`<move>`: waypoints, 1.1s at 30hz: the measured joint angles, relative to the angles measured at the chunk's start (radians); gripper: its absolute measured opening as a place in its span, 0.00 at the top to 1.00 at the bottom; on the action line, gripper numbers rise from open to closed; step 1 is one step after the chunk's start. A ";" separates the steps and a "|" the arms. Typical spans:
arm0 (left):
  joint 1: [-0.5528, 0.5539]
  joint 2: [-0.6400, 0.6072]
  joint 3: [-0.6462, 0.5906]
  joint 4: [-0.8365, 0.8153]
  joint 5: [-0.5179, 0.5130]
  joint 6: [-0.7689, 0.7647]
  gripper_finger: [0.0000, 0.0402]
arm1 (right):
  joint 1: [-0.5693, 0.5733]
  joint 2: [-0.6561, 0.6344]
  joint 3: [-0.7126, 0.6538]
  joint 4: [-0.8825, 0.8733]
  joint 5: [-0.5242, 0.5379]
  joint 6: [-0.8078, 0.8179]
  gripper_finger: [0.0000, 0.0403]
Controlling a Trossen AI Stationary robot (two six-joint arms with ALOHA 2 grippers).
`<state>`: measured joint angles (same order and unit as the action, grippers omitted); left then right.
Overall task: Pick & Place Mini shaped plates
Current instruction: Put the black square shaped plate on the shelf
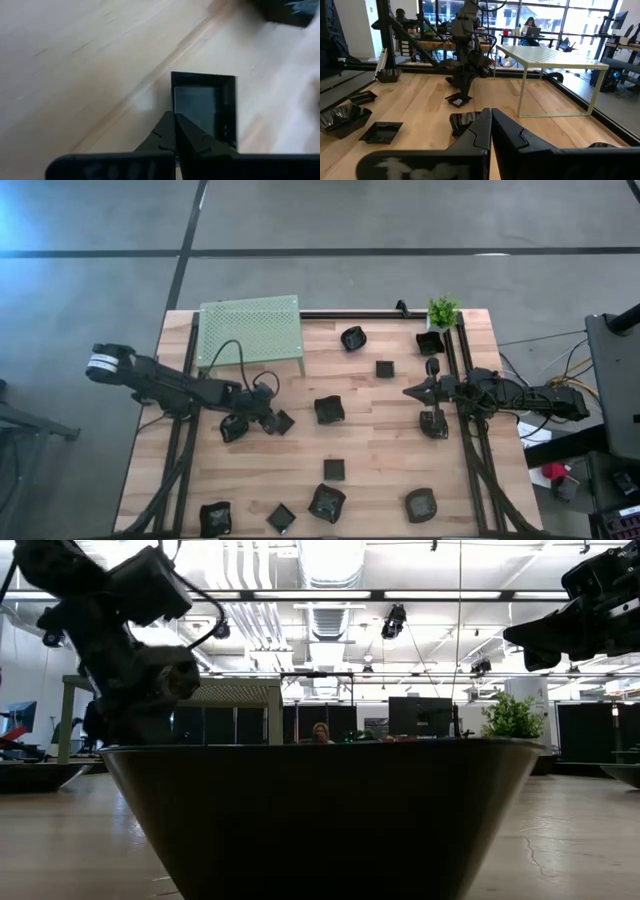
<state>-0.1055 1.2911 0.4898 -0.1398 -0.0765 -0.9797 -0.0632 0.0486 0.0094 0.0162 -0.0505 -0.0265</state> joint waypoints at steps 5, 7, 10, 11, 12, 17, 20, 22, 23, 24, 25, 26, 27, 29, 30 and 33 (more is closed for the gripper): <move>0.000 -0.002 0.060 -0.027 0.000 0.037 1.00 | 0.000 0.000 0.000 0.000 0.000 0.000 0.98; 0.000 -0.002 0.089 -0.048 -0.001 0.047 1.00 | 0.000 0.000 0.000 0.000 0.000 0.000 0.98; 0.000 -0.002 0.137 -0.091 -0.001 0.075 1.00 | 0.000 0.000 0.000 0.000 0.000 0.000 0.98; 0.000 -0.002 0.152 -0.103 -0.002 0.085 1.00 | 0.000 0.000 0.000 0.000 0.000 0.000 0.98; 0.000 -0.002 0.166 -0.115 -0.003 0.094 1.00 | 0.000 0.000 0.000 0.000 0.000 0.000 0.98; 0.000 -0.002 0.241 -0.172 -0.011 0.116 1.00 | 0.000 0.000 0.000 0.000 0.000 0.000 0.98; 0.000 -0.003 0.293 -0.223 -0.015 0.113 1.00 | 0.000 0.000 0.000 0.000 0.000 0.000 0.98; 0.000 -0.003 0.328 -0.260 -0.024 0.112 1.00 | 0.000 0.000 0.000 0.000 0.000 -0.002 0.98; 0.000 -0.003 0.345 -0.278 -0.030 0.112 1.00 | 0.000 0.000 0.000 0.000 0.000 -0.003 0.98; 0.000 -0.003 0.361 -0.295 -0.033 0.116 1.00 | 0.000 0.000 0.000 0.000 0.000 -0.003 0.98; 0.001 -0.003 0.379 -0.311 -0.036 0.125 1.00 | 0.000 0.000 0.000 0.000 0.000 -0.003 0.98; 0.001 -0.003 0.396 -0.329 -0.037 0.136 1.00 | 0.000 0.000 0.000 0.000 0.000 -0.002 0.98; 0.001 -0.003 0.414 -0.349 -0.037 0.144 1.00 | 0.000 0.000 0.000 0.000 0.000 -0.002 0.98; 0.002 -0.003 0.445 -0.380 -0.037 0.159 1.00 | 0.000 0.000 0.000 0.000 0.000 -0.003 0.98; 0.003 -0.003 0.460 -0.392 -0.037 0.169 1.00 | 0.000 0.000 0.000 0.000 0.000 -0.003 0.98; 0.009 -0.005 0.506 -0.436 -0.038 0.194 1.00 | 0.000 0.000 0.000 0.000 0.000 -0.002 0.98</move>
<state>-0.0966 1.2858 0.9957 -0.5761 -0.1149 -0.7853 -0.0635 0.0486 0.0093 0.0162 -0.0505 -0.0284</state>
